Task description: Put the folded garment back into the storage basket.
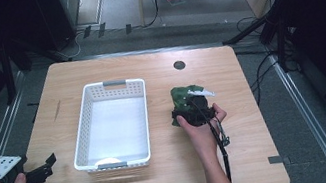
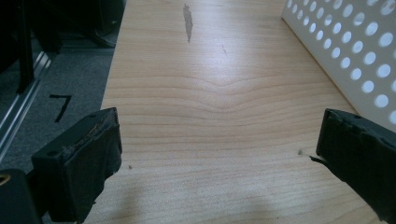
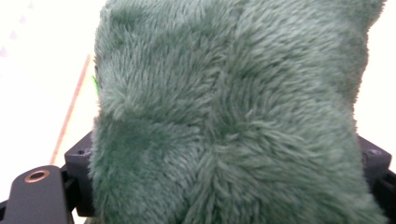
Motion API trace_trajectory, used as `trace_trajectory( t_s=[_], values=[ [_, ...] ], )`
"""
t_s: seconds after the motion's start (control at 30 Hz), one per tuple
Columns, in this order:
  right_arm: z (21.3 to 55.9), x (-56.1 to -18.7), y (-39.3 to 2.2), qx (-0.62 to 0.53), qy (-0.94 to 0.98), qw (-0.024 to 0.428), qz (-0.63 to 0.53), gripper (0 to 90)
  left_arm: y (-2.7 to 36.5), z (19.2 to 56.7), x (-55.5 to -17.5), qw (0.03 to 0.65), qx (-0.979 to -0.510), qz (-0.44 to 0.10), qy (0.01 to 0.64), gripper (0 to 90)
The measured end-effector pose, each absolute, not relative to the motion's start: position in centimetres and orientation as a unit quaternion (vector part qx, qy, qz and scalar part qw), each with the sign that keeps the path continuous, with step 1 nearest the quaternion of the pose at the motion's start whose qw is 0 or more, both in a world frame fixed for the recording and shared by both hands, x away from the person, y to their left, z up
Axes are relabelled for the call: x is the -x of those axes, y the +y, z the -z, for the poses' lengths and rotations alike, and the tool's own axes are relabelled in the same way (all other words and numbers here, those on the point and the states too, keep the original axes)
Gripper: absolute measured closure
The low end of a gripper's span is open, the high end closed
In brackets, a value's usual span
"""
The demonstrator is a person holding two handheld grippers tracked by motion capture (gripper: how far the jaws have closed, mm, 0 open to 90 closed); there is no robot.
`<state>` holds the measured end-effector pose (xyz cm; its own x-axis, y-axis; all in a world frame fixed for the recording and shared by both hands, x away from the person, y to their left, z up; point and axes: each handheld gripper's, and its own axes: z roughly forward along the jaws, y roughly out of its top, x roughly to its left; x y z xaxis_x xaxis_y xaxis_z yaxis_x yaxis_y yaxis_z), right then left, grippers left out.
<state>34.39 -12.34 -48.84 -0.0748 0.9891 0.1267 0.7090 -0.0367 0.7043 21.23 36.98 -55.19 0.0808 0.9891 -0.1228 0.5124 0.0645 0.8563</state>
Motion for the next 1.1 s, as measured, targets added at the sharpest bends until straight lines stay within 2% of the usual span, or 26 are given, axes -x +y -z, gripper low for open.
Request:
trace_trajectory(
  t_s=[0.23, 0.5, 0.87, 1.1],
  values=[
    [47.5, -33.4, -11.9, -0.633, 0.639, 0.248, -0.36, 13.0, 37.0, 55.2, -21.2, 0.402, -0.616, -0.297, 0.609, 1.2],
    [45.8, -32.0, -11.7, -0.6, 0.601, 0.318, -0.423, 12.8, 37.0, 55.2, -21.2, 0.402, -0.616, -0.297, 0.61, 1.2],
    [44.3, -30.8, -10.6, -0.561, 0.583, 0.358, -0.466, 12.9, 37.0, 55.2, -21.2, 0.401, -0.616, -0.298, 0.609, 1.2],
    [43.7, -30.6, -9.3, -0.551, 0.582, 0.363, -0.475, 12.9, 37.0, 55.2, -21.2, 0.401, -0.617, -0.298, 0.609, 1.2]
  ],
)
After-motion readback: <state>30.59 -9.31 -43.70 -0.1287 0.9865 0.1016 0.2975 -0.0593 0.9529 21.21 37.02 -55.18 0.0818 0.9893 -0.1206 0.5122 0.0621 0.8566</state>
